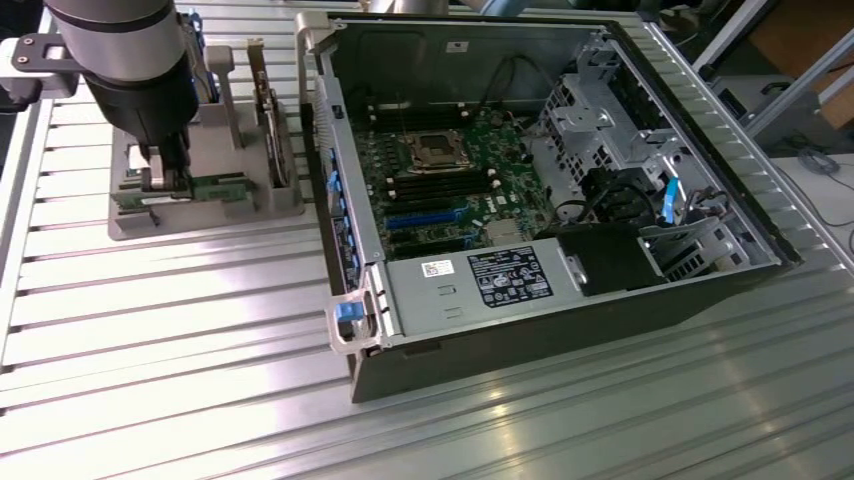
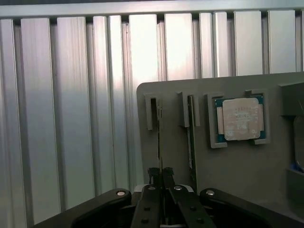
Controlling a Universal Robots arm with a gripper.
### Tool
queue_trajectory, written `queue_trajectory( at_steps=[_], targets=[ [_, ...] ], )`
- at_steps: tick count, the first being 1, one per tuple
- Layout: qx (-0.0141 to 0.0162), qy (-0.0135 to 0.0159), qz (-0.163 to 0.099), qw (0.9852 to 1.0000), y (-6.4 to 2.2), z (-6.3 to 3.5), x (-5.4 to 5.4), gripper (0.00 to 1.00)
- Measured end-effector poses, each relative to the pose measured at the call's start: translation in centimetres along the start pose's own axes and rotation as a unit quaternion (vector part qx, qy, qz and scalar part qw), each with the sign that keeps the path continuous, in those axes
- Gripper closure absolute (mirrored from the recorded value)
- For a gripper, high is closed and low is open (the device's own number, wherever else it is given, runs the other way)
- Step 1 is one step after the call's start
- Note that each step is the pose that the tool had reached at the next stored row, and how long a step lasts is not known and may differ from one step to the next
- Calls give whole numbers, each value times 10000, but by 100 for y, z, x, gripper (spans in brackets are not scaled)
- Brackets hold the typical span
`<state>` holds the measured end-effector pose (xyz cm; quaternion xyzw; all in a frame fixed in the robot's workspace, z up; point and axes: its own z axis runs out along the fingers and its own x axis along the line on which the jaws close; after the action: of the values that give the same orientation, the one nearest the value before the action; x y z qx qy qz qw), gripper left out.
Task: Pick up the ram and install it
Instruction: 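Pick up the ram and move it above insertion slot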
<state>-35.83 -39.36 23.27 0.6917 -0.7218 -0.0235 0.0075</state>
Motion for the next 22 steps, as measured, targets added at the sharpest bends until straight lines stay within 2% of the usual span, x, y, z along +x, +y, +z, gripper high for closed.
queue_trajectory(
  at_steps=[22],
  targets=[
    [0,1,0,10000,9,-190,-4,87]
  ],
)
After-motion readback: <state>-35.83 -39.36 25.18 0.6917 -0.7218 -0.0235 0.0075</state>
